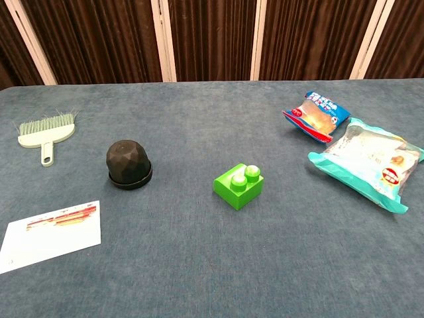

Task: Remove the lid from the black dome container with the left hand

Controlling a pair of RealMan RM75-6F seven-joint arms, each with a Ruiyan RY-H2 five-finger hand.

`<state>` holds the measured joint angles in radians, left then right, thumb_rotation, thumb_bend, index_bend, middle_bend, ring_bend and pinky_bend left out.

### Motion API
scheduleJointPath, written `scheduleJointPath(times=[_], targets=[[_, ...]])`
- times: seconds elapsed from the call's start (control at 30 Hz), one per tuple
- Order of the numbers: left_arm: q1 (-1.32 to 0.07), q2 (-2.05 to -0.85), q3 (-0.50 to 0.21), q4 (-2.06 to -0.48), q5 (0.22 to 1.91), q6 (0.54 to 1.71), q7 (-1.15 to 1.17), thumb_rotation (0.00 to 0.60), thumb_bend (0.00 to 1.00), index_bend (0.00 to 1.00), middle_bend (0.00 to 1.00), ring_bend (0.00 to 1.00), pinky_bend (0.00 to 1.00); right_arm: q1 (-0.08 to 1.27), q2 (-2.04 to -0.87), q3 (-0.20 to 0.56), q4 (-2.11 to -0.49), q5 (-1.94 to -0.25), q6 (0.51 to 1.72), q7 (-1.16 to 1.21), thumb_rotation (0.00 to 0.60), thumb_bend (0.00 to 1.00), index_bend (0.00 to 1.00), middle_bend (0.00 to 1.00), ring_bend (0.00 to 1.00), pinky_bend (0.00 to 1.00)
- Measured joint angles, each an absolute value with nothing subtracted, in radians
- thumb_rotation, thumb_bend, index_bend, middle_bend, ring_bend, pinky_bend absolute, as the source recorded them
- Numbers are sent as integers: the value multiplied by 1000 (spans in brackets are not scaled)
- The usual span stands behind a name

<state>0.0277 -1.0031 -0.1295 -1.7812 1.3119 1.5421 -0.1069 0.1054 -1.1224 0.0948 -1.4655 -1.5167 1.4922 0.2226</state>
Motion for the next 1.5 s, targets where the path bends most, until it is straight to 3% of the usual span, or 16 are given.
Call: scheduleJointPath(times=[0.47,0.77,0.97,1.23,1.33,1.5], targets=[[38,-1001,-118,-1801,1348,1564,-106,600,416,92,60,0,10,95,-1120,95,-1468,-1519,1514,246,600,208,0,9,106,11],[12,-1012,-116,-1794,1338,1513,-101,600,326,70,33,0,10,95,-1122,90,-1478,-1521,1508,239,600,209,0,9,106,11],[-29,-1017,-117,-1801,1337,1442,-102,600,298,61,24,0,10,93,-1120,92,-1488,-1523,1516,245,600,208,0,9,106,11],[-154,-1057,-147,-1788,1300,1242,-143,600,277,57,32,0,8,100,-1121,99,-1487,-1507,1500,245,600,209,0,9,106,11],[-222,-1109,-170,-1759,1266,1157,-165,600,275,53,36,0,5,101,-1121,101,-1486,-1501,1496,247,600,209,0,9,106,11],[-297,-1242,-205,-1685,1206,1116,-136,600,261,51,38,0,0,102,-1121,106,-1481,-1490,1493,233,600,209,0,9,106,11]])
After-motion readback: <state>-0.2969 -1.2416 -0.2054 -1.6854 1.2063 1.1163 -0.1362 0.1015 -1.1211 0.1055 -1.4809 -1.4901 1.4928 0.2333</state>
